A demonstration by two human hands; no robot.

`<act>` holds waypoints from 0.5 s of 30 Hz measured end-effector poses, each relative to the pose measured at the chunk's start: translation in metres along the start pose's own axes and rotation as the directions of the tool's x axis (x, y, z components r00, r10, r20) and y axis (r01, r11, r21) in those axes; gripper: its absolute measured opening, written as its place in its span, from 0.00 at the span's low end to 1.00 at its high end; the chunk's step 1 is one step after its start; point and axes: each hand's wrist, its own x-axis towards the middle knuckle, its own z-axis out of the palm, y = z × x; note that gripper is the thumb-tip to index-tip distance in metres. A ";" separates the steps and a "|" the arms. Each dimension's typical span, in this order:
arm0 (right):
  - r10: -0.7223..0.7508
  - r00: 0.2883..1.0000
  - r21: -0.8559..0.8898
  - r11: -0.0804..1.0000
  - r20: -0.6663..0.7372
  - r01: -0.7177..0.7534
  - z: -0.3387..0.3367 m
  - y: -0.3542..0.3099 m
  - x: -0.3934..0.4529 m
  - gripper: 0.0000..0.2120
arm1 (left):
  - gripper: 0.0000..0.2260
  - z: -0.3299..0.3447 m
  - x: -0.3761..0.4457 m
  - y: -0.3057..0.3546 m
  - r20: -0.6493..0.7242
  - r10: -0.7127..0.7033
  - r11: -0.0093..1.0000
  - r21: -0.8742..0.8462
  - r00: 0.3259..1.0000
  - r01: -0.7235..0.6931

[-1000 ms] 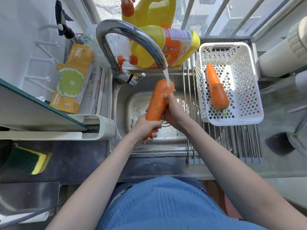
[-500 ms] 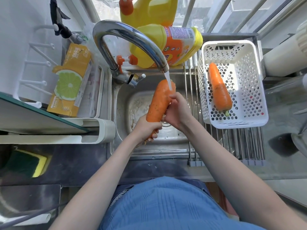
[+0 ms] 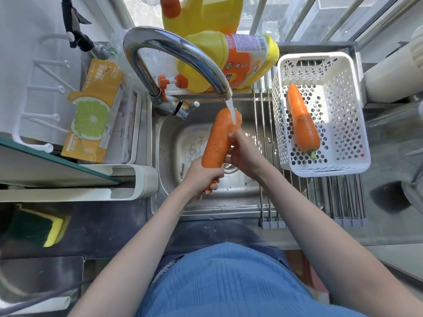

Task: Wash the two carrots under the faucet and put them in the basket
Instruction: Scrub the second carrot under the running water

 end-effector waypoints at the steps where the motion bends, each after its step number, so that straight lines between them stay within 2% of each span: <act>1: -0.004 1.000 0.048 0.999 0.004 0.004 0.001 0.004 0.000 0.18 | 0.09 0.002 0.000 0.003 -0.010 0.014 1.000 0.025 1.000 -0.014; 3: -0.030 0.999 0.041 0.999 -0.011 0.031 0.002 0.013 0.000 0.26 | 0.07 0.007 0.000 0.010 -0.038 0.037 0.994 0.107 0.999 -0.033; 5: -0.049 0.999 -0.077 0.996 -0.013 0.048 0.001 0.019 -0.001 0.35 | 0.04 0.009 0.003 0.013 -0.063 0.052 0.986 0.165 0.997 -0.041; 7: -0.050 0.998 -0.177 0.983 0.039 0.056 -0.007 0.018 -0.003 0.43 | 0.04 0.010 0.006 0.017 -0.060 0.063 0.978 0.201 0.996 -0.050; 9: -0.052 0.994 -0.197 0.978 0.098 0.071 -0.016 0.012 -0.006 0.46 | 0.03 0.013 0.006 0.020 -0.039 0.047 0.981 0.188 0.998 -0.039; 10: -0.069 0.992 -0.201 0.976 0.103 0.089 -0.017 0.010 -0.007 0.45 | 0.03 0.015 0.006 0.024 -0.031 0.034 0.986 0.162 0.999 -0.029; 12: -0.145 0.989 -0.232 0.962 0.014 0.144 -0.011 0.009 -0.006 0.38 | 0.02 0.022 0.009 0.030 -0.055 0.023 0.992 0.126 0.998 -0.016; 14: -0.226 0.956 -0.273 0.947 -0.187 0.171 0.001 0.009 0.002 0.27 | 0.03 0.028 0.014 0.034 -0.113 0.057 0.986 0.165 0.992 -0.038; 15: -0.232 0.926 -0.299 0.944 -0.299 0.141 0.007 0.006 0.006 0.25 | 0.03 0.030 0.016 0.035 -0.130 0.086 0.976 0.208 0.988 -0.058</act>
